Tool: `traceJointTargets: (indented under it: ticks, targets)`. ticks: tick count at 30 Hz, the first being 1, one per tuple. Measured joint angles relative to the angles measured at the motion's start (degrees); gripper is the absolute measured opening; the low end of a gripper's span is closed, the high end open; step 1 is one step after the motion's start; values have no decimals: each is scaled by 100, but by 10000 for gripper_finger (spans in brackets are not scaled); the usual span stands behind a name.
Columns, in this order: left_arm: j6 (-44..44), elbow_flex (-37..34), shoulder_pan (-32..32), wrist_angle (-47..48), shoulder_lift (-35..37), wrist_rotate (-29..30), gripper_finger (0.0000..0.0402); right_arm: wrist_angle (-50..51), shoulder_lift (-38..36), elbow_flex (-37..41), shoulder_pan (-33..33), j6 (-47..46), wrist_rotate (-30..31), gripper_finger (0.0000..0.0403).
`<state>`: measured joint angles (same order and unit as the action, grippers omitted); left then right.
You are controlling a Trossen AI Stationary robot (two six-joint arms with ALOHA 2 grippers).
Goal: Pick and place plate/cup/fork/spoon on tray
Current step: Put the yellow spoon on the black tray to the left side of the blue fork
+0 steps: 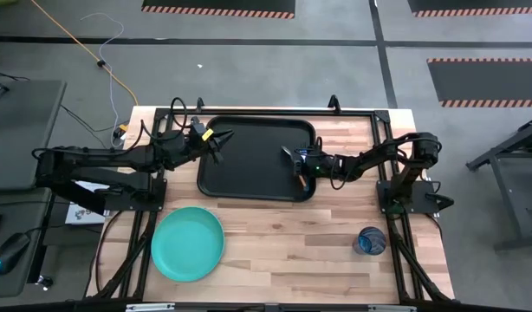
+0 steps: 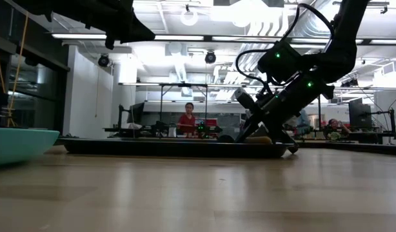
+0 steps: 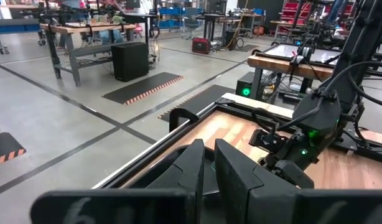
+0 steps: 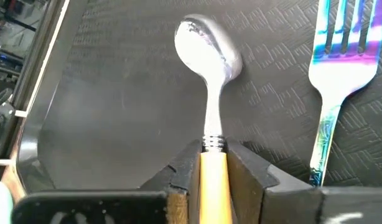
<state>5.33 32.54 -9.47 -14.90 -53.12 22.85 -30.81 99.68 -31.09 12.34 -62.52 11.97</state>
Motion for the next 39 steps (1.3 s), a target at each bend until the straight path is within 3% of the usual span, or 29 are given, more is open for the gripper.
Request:
traceJointTargets:
  ticks: [39]
  targets:
    - [2,2,0,4,0,0,27,-26,2,7,7,-303,142,67]
